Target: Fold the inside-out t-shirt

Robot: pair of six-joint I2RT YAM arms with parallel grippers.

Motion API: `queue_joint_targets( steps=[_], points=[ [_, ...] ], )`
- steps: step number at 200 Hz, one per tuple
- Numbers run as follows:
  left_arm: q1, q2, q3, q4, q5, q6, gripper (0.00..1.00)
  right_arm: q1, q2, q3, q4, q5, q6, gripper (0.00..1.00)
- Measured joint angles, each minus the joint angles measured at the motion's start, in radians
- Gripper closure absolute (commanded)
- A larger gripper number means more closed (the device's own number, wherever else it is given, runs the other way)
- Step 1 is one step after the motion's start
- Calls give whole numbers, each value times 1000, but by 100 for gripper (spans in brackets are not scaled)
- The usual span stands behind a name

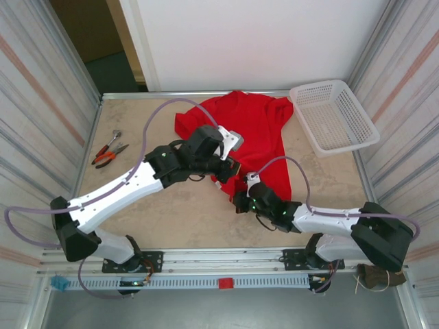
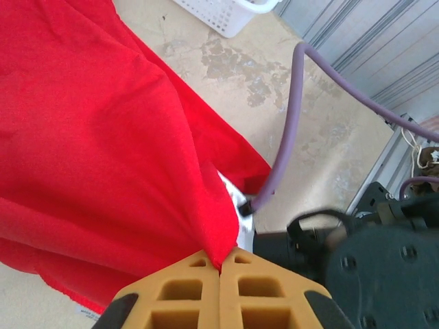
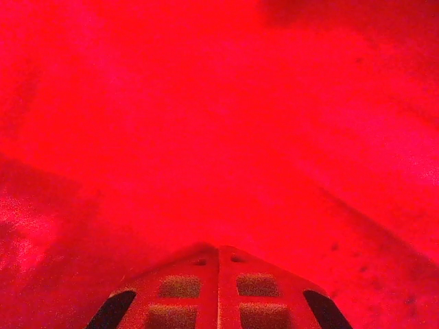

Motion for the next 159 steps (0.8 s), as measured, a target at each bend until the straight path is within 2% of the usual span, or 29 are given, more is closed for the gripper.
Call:
queue_joint_targets(
  steps=[39,66,86,128,159],
  points=[
    [2,-60,-28,-2,4,18,100,-93,-90,0,-24,-46,-3,100],
    [2,-62,-29,0,25,19,100,-104,-84,0,-29,-50,-3,100],
    [2,-53,-26,3,39,14,100,-53,-45,13,-36,-16,-11,100],
    [2,6,19,14,41,-21,100,138,39,70,-37,134,-63,100],
    [2,39,52,32,60,-35,100,169,126,113,-33,195,-78,100]
  ],
)
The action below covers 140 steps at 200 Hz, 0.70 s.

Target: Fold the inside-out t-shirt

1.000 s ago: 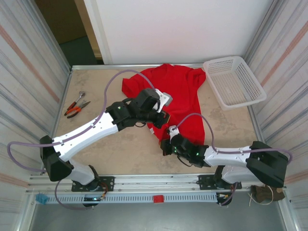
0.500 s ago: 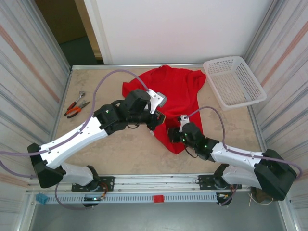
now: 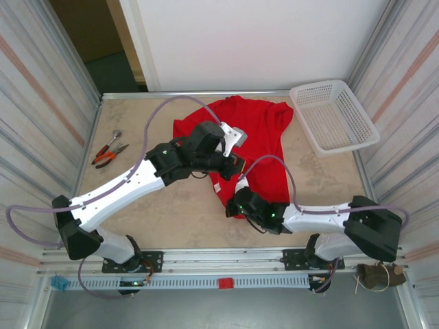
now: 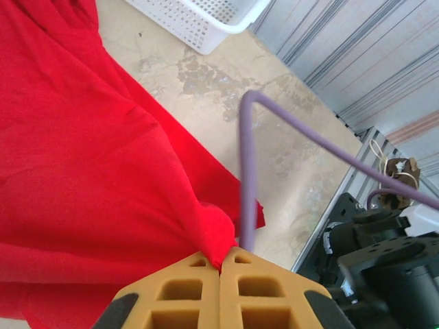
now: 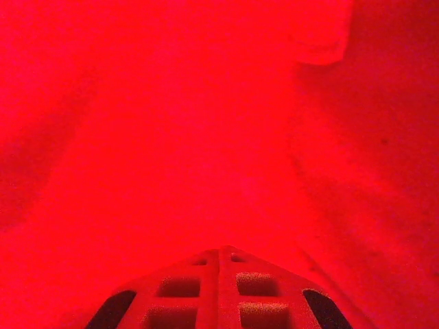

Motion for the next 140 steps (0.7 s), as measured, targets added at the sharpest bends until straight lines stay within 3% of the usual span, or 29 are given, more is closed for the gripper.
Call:
queue_joint_targets(
  steps=[84,140],
  points=[
    [6,-84,-13,-12,49,4,100,-251,18,3,5,-132,0,100],
    [6,-134,-41,4,80,5,100,-296,8,11,3,-167,3,100]
  ],
)
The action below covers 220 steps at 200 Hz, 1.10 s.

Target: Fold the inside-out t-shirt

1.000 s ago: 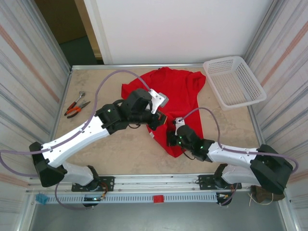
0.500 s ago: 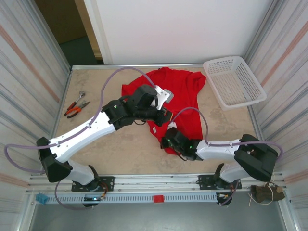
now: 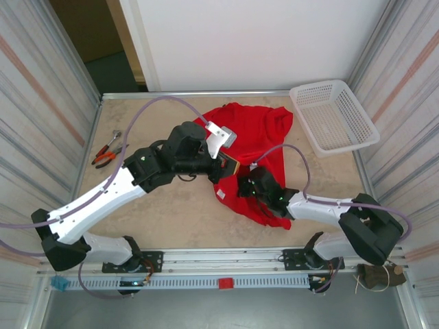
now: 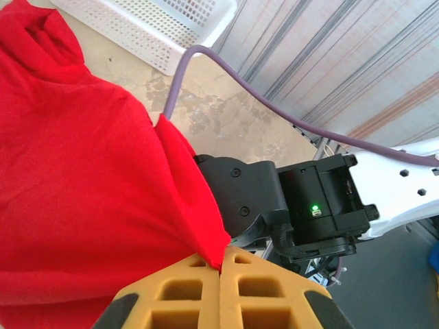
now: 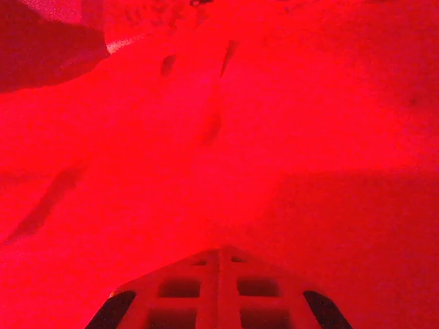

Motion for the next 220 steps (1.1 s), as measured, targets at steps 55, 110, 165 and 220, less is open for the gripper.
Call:
queue_joint_targets(
  steps=[55,110,165,220],
  points=[
    [0,78,23,23,93,-14,100,13,160,131,-7,93,99,100],
    [-3,67,63,92,130,-85,100,-26,309,282,-30,177,219,100],
    [-3,84,227,101,154,-95,100,-45,463,422,-76,222,340,100],
    [-3,162,289,120,212,-136,100,-98,580,533,-116,200,424,100]
  ],
)
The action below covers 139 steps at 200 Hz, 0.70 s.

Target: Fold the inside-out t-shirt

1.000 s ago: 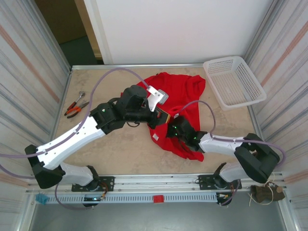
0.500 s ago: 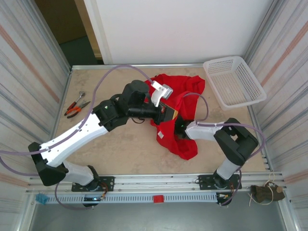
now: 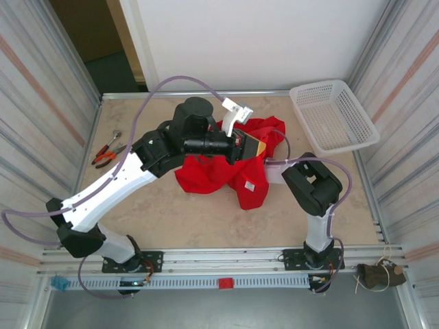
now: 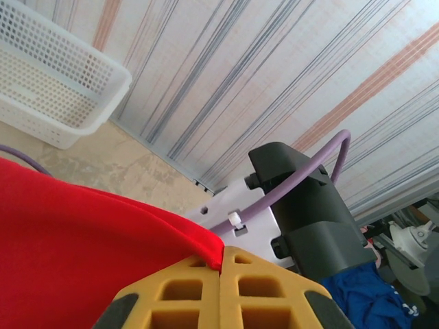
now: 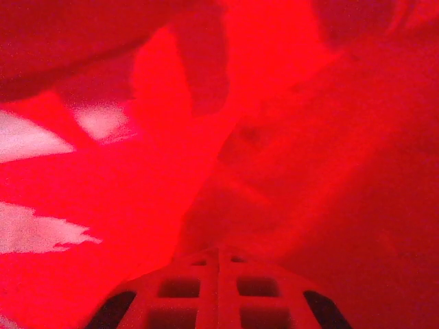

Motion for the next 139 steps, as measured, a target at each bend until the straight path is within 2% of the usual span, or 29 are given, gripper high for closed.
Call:
queue_joint_targets(
  steps=[69,103,126,139],
  points=[
    [-12,21,8,86,44,-69,100,-40,116,196,-88,-58,18,100],
    [-35,71,52,126,69,-94,100,-57,178,259,-121,-75,19,90],
    [-53,108,90,146,90,-117,100,-77,217,303,-140,-85,21,76],
    [-66,140,129,153,101,-127,100,-84,225,329,-146,-87,21,64]
  ],
)
